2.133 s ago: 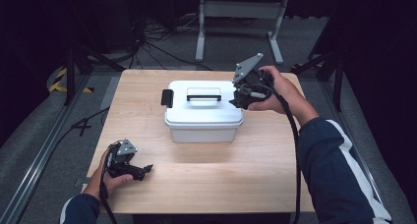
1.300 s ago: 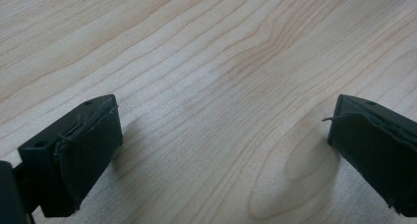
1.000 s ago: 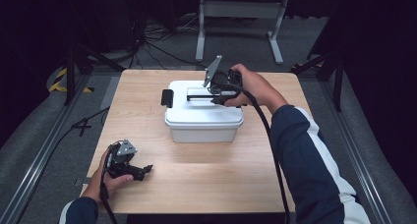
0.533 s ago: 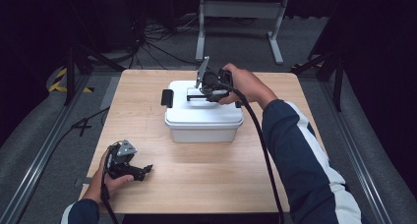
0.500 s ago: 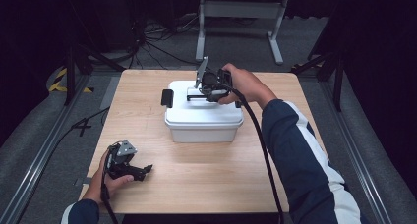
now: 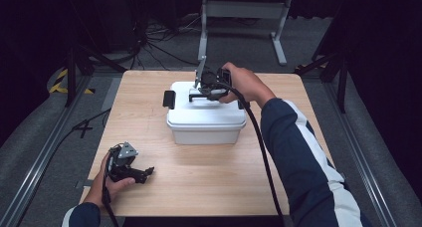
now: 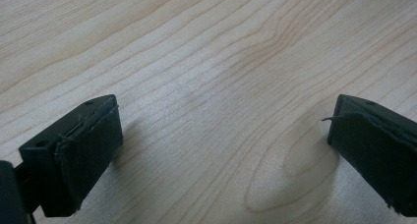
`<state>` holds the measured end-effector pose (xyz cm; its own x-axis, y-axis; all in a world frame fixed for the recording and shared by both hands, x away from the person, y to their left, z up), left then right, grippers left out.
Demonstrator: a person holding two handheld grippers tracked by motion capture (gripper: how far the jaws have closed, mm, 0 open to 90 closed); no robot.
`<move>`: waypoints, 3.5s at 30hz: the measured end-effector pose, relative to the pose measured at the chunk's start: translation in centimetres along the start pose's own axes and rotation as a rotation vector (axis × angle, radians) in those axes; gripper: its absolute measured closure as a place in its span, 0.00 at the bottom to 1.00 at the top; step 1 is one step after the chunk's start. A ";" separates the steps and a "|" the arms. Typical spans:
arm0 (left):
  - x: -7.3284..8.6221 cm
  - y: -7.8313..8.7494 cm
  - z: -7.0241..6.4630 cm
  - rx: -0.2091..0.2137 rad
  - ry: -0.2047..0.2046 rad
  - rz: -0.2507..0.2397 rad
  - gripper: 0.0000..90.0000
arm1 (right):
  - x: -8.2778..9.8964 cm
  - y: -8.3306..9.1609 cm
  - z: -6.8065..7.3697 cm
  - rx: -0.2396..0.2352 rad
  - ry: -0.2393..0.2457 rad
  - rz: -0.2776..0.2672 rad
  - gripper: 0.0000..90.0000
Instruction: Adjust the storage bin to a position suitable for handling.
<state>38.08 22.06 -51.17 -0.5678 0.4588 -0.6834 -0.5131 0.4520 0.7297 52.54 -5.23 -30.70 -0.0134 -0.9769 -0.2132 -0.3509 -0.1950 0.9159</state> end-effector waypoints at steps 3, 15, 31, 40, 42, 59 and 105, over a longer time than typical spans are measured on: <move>0.0 0.0 0.0 0.000 0.001 0.000 0.01 | -0.1 0.2 0.0 -0.001 -0.003 -0.006 0.93; 0.0 0.0 0.0 0.000 0.001 0.000 0.01 | -0.3 1.5 -0.2 0.016 -0.004 -0.023 0.94; 0.0 0.0 0.0 0.000 0.001 0.000 0.01 | 1.1 3.4 -0.3 0.036 0.003 -0.016 0.94; 0.0 0.0 0.0 0.000 0.001 0.000 0.01 | 2.9 5.0 0.1 0.038 -0.003 -0.022 0.94; 0.0 0.0 0.0 0.000 0.001 0.000 0.01 | 3.4 5.4 0.1 0.045 -0.002 -0.024 0.94; 0.0 0.0 0.0 -0.001 0.001 0.001 0.01 | 8.9 8.3 0.5 0.068 -0.049 -0.043 0.94; -0.1 -0.1 0.0 0.007 -0.003 -0.003 0.00 | 23.9 10.0 0.7 0.122 -0.301 -0.014 0.94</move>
<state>38.22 22.00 -51.22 -0.5642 0.4601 -0.6855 -0.5104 0.4583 0.7277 48.06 -30.45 -26.89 -0.2783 -0.9010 -0.3329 -0.4621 -0.1782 0.8688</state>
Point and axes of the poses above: each handheld gripper's, and its own axes: y roughly backward along the jaws, x roughly out of its underside, z roughly to its left, the point moved 4 cm from there along -y, roughly forward along the jaws
